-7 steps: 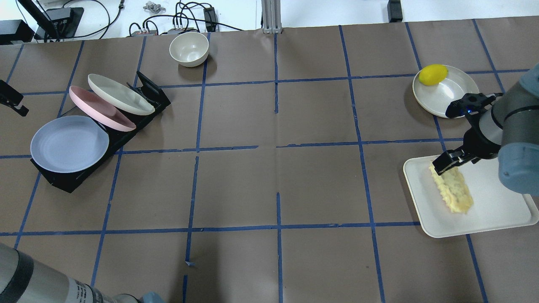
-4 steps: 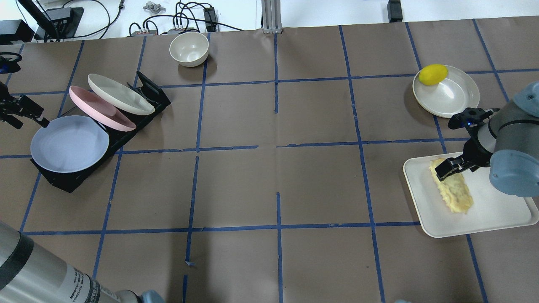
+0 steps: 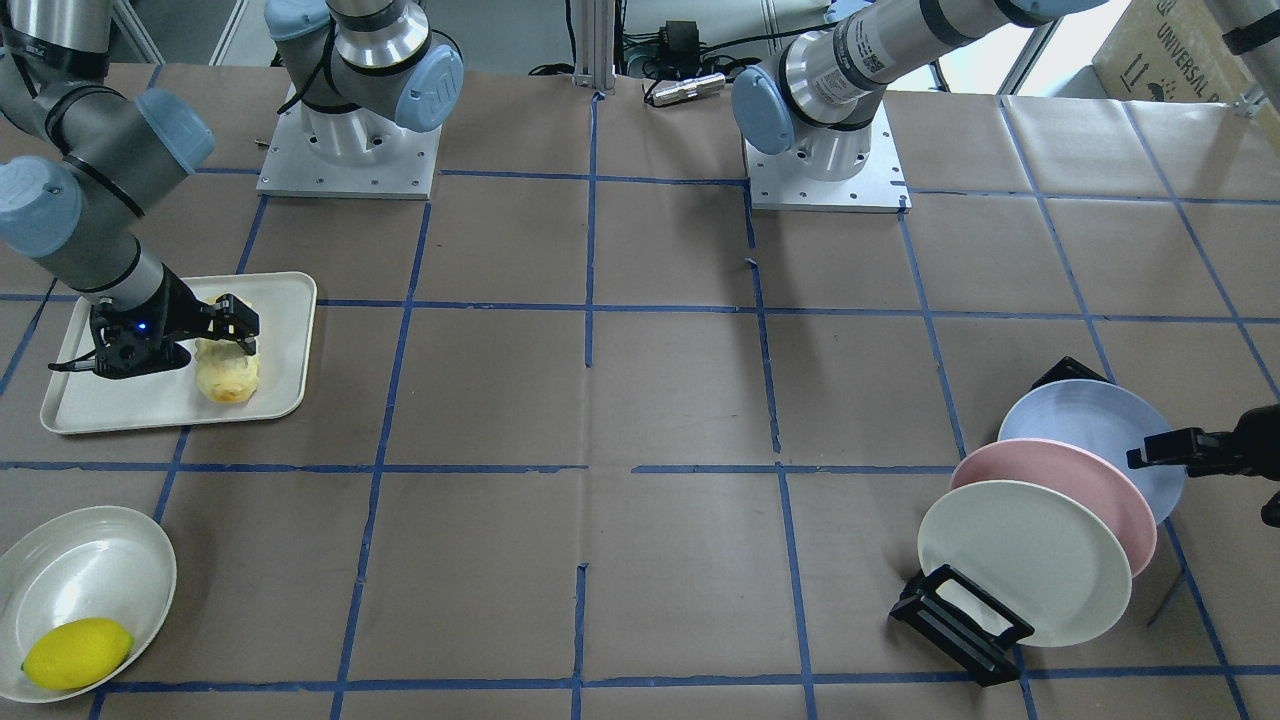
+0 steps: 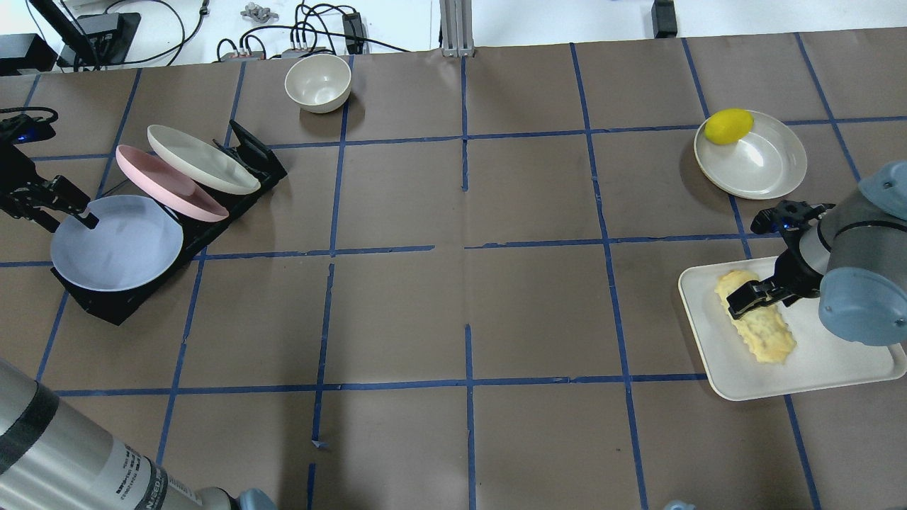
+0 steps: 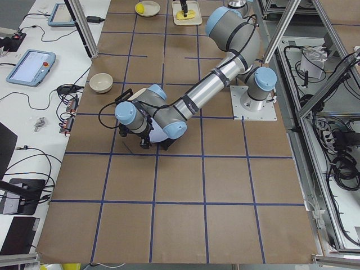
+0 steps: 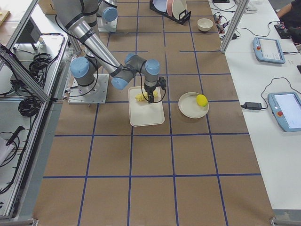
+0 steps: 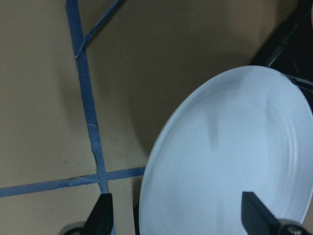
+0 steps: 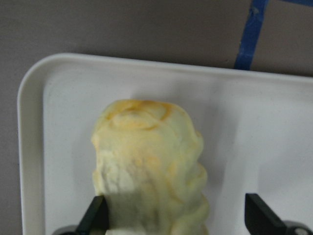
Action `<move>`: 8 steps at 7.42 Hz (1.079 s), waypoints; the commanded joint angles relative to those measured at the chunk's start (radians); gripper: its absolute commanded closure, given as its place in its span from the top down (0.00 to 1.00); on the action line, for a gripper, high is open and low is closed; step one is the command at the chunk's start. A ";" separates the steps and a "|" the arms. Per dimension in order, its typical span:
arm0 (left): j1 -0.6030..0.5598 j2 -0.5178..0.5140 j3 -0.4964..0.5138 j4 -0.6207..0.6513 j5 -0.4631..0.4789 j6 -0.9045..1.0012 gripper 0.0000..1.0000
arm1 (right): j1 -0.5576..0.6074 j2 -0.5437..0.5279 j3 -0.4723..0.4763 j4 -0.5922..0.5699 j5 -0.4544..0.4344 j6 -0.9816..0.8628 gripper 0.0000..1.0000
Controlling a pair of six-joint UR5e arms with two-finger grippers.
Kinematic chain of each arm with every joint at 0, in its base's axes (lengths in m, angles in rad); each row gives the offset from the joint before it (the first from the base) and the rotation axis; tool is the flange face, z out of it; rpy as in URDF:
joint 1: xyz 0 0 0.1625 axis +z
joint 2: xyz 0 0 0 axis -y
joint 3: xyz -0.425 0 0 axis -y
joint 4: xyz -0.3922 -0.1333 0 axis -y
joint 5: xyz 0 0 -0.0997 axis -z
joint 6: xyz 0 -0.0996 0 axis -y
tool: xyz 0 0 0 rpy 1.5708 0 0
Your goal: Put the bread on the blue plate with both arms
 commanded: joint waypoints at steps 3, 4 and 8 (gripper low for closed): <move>0.000 -0.021 0.011 0.000 0.009 0.003 0.23 | 0.003 -0.004 0.006 0.014 -0.004 0.025 0.23; 0.000 -0.018 0.011 0.000 0.009 0.002 0.15 | 0.006 -0.016 0.003 0.029 -0.007 0.045 0.16; -0.008 -0.004 0.075 -0.017 0.011 -0.003 0.07 | 0.146 -0.266 -0.058 0.336 -0.001 0.236 0.17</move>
